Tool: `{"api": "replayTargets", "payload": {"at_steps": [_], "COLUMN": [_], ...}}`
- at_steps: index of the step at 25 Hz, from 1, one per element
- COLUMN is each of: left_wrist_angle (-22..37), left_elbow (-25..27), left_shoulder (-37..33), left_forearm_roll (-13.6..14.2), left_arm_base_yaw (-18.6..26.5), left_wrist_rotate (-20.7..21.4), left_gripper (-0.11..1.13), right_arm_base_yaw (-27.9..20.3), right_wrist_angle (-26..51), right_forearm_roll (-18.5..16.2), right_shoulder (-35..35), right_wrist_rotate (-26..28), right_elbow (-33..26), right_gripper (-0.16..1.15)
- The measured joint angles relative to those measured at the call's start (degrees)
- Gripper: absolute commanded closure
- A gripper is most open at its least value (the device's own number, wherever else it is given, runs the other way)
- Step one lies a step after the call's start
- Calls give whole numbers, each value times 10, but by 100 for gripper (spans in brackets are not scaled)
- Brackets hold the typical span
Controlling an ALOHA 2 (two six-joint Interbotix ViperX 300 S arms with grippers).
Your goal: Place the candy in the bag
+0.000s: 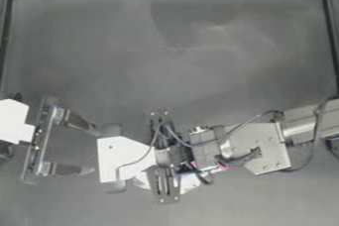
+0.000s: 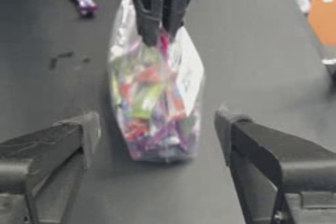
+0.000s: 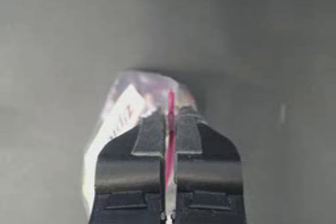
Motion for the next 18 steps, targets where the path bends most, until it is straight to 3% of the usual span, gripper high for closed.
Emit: {"api": "replayTargets", "payload": {"at_steps": [18], "left_wrist_angle": [-60], "left_elbow": [-70], "left_shoulder": [147], "left_forearm_roll": [-12], "left_arm_base_yaw": [-1], "left_wrist_rotate": [0], "left_gripper": [3], "right_arm_base_yaw": [0], "right_wrist_angle": [-54], "right_forearm_roll": [-1], "right_shoulder": [-32], "right_wrist_rotate": [10], "right_elbow": [51], "right_gripper": [93]}}
